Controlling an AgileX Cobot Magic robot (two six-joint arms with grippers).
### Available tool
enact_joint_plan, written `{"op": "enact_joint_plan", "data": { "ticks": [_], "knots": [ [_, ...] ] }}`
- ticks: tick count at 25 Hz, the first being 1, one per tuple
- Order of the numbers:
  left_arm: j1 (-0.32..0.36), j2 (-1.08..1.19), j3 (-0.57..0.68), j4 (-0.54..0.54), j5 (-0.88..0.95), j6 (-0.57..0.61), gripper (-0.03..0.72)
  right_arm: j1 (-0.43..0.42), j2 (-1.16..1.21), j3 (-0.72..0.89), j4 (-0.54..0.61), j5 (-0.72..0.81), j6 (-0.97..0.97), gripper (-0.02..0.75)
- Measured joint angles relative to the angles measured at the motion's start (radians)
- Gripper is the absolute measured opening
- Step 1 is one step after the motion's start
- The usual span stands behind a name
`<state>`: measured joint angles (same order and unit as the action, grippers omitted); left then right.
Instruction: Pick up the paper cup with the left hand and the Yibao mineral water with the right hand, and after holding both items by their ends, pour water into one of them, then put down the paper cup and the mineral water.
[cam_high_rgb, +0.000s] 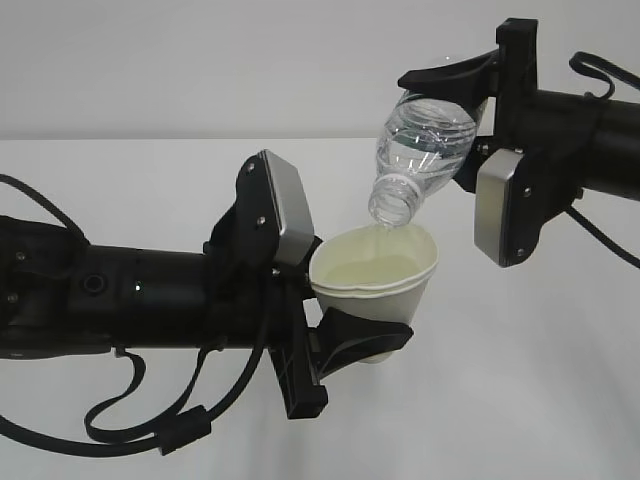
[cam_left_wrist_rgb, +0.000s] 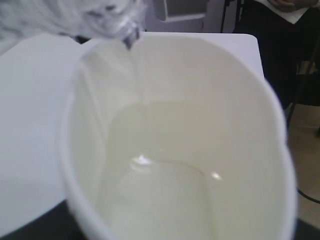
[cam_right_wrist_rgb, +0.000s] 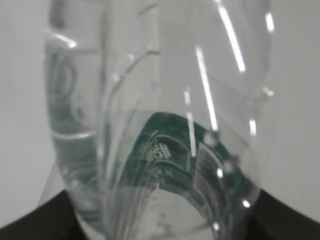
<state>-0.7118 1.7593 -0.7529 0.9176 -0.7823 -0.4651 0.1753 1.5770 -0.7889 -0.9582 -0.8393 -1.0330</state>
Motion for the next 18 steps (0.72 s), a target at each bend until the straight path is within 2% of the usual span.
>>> {"op": "enact_joint_plan", "data": {
  "ticks": [18],
  "knots": [
    [0.0,0.0,0.0,-0.002,0.001,0.0,0.376,0.0,0.0,0.0,0.007,0.0,-0.002,0.445]
  ]
}}
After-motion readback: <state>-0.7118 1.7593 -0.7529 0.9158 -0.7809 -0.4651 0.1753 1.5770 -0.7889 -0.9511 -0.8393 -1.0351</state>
